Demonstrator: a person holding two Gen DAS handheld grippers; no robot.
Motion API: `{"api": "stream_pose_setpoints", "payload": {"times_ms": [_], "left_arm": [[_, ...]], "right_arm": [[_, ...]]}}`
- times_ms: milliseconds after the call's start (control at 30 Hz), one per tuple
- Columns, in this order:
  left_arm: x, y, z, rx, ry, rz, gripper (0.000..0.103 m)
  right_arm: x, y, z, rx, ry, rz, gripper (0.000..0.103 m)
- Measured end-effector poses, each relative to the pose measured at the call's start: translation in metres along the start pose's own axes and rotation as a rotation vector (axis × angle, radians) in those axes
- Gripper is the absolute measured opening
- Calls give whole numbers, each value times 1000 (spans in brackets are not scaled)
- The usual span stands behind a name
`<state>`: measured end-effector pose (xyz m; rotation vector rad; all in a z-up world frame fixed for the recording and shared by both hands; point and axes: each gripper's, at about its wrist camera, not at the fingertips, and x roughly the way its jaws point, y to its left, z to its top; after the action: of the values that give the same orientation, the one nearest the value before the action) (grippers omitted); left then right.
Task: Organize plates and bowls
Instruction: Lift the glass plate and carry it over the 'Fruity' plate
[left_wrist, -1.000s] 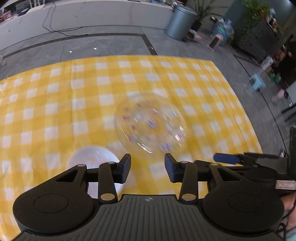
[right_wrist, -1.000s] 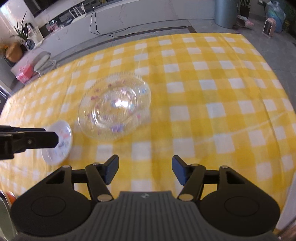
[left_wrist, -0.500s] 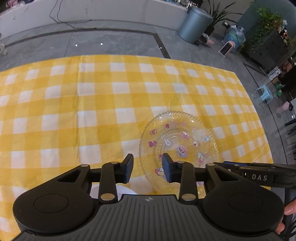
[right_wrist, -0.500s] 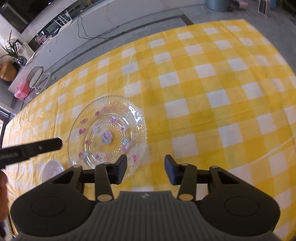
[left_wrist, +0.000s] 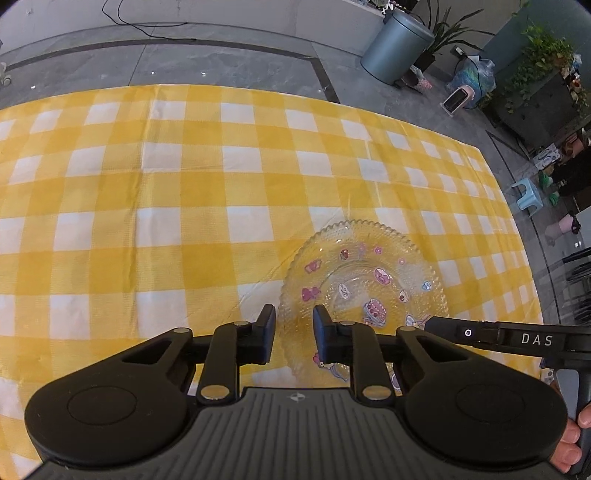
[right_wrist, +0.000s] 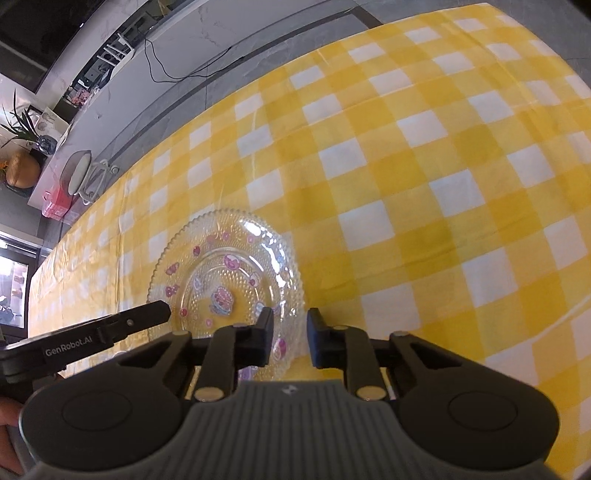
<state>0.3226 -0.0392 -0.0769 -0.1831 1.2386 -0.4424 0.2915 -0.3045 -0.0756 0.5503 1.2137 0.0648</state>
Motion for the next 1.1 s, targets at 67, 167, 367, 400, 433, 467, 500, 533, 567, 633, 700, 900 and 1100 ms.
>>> {"api": "stream_pose_setpoints", "payload": {"times_ms": [67, 167, 367, 400, 433, 467, 500, 533, 567, 633, 700, 900, 1100], "left_arm": [[0, -1, 0, 6, -3, 13, 20], [-2, -1, -1, 9, -6, 27, 17], [-4, -8, -2, 19, -2, 57, 15], [-5, -9, -3, 22, 1, 61, 14], [-6, -9, -4, 25, 6, 64, 14], [-6, -10, -6, 25, 9, 66, 14], [-8, -11, -7, 26, 10, 68, 14], [-10, -12, -9, 28, 11, 70, 14], [-11, -14, -10, 27, 12, 73, 14], [-15, -16, -14, 26, 14, 77, 14], [-20, -20, -18, 20, 16, 80, 13], [-32, -34, -34, -1, 18, 84, 12], [-45, -51, -55, -10, 20, 94, 10]], "right_arm": [[-1, 2, -1, -1, -3, -6, 15], [0, 3, 0, -6, -4, -27, 11], [-3, 7, -2, -21, -5, -56, 11], [-1, 10, -1, -25, -5, -60, 11], [0, 11, -1, -29, -3, -63, 11], [-1, 12, -1, -32, 0, -65, 10], [-2, 12, -2, -33, 3, -65, 10], [-4, 12, -3, -33, 9, -63, 10], [-6, 11, -4, -29, 12, -61, 10], [-10, 10, -6, -29, 16, -58, 10], [-15, 10, -8, -37, 13, -64, 10], [-30, 3, -23, -32, 19, -65, 10], [-49, -11, -48, -18, 29, -59, 10]]}}
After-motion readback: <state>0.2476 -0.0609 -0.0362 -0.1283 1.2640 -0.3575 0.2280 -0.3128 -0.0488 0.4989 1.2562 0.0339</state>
